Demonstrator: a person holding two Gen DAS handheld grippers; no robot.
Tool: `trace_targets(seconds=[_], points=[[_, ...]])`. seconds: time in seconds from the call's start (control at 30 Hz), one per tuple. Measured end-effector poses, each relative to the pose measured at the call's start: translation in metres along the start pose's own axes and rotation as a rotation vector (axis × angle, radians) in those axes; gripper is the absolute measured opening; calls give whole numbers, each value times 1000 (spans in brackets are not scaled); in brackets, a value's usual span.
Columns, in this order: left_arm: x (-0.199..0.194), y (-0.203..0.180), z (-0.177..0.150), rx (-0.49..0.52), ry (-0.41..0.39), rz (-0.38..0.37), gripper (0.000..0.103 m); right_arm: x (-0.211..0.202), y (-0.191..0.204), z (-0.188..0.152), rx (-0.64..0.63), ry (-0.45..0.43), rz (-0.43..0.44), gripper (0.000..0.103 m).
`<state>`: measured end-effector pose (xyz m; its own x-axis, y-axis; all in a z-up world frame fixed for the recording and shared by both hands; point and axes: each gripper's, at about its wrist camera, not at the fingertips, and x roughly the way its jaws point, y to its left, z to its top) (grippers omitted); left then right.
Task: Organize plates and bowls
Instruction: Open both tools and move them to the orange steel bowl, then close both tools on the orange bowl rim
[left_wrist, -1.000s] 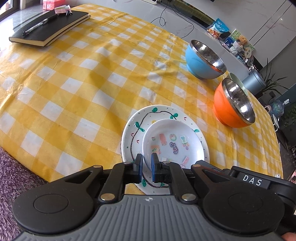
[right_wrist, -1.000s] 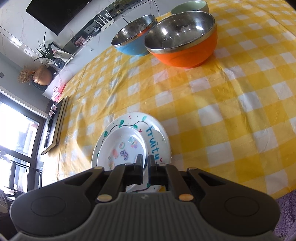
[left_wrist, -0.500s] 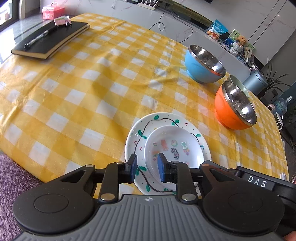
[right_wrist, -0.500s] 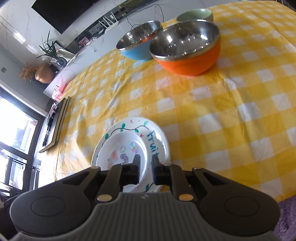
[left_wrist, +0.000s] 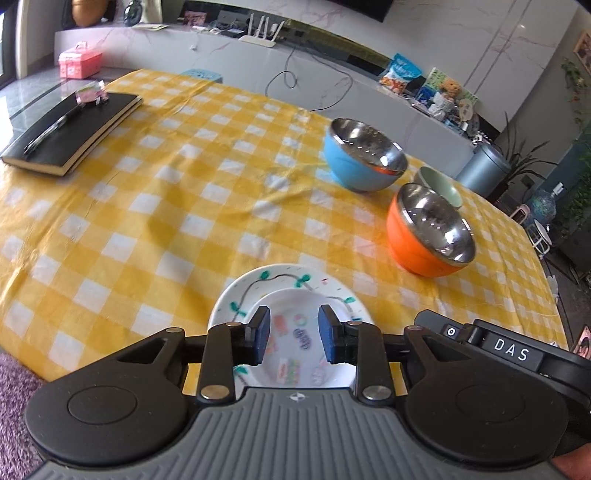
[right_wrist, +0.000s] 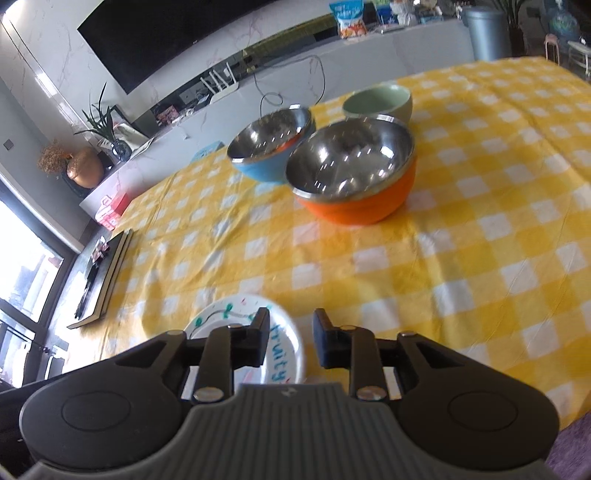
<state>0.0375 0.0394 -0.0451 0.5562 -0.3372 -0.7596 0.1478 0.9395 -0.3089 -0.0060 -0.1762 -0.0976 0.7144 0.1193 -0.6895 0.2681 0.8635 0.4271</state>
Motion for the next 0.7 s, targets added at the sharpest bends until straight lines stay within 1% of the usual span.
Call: trace_targets(seconds=[0.13, 0.2, 0.23, 0.37, 0.43, 0.47, 0.5, 0.57, 0.7], points=[[6, -18, 8, 42, -7, -18, 33, -9, -10, 11, -18, -53, -41, 31], [9, -28, 12, 63, -12, -29, 35, -12, -15, 16, -30, -76, -63, 38], [11, -33, 12, 72, -14, -33, 35, -13, -17, 18, -36, -87, -72, 39], [18, -49, 18, 107, -20, -53, 37, -15, -28, 27, -33, -105, -84, 40], [22, -55, 21, 121, -25, -62, 38, -14, -33, 31, -32, -112, -89, 43], [24, -57, 22, 126, -29, -68, 41, -13, -35, 33, -30, -116, -94, 45], [26, -59, 23, 129, -32, -72, 44, -12, -38, 35, -27, -118, -99, 45], [30, -64, 27, 138, -39, -79, 46, -10, -44, 38, -19, -122, -106, 45], [41, -73, 36, 149, -46, -87, 47, -8, -54, 50, -2, -142, -129, 45]])
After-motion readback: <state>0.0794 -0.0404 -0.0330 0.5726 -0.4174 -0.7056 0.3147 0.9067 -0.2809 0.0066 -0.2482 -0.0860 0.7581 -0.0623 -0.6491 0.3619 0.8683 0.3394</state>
